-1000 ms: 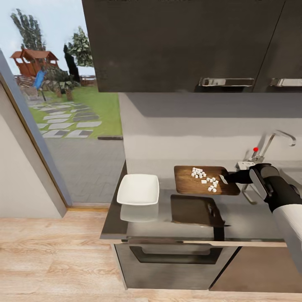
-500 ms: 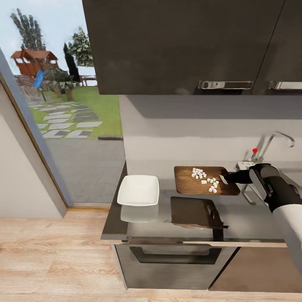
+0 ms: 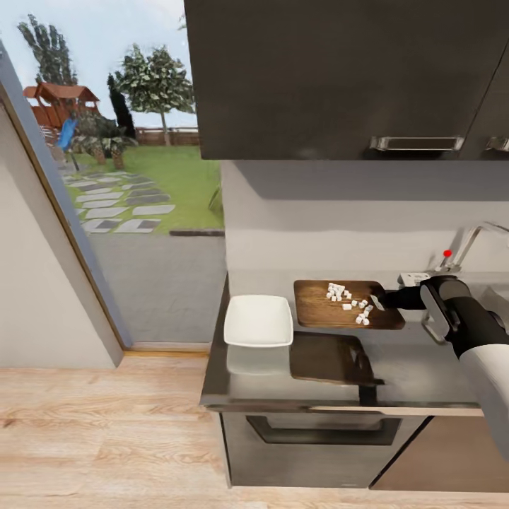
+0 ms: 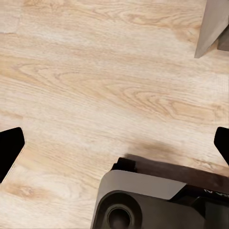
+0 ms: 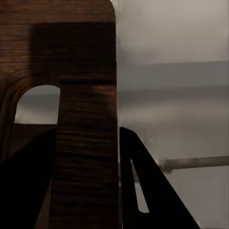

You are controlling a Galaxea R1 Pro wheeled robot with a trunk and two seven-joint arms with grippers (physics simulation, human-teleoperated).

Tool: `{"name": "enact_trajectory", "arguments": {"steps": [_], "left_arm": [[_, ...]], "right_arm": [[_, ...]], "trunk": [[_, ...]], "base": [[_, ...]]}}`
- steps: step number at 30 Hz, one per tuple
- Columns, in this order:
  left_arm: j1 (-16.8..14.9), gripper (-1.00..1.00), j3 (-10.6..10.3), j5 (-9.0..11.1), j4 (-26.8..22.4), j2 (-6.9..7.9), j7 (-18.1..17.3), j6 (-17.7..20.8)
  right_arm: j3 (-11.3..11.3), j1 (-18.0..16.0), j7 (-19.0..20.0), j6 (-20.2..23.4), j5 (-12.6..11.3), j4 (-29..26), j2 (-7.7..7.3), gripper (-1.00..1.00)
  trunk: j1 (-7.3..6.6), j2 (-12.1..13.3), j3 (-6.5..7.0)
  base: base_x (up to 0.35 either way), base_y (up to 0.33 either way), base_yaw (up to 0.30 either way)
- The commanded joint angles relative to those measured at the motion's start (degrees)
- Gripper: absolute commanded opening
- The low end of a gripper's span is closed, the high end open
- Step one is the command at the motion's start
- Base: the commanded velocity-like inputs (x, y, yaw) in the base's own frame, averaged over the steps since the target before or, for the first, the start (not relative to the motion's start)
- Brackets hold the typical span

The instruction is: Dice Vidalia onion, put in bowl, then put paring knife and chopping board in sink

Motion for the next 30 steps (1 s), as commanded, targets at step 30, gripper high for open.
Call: {"name": "enact_trajectory", "arguments": {"steps": [30], "left_arm": [[-0.05, 1.00, -0.46, 0.29, 0.21, -0.13, 0.12, -0.28]], "right_arm": [[0.08, -0.09, -2.49, 1.04, 0.65, -0.82, -0.12, -1.00]], "trunk": [[0.01, -0.07, -0.08]], "base": [[0.000, 0.161, 0.000]]}}
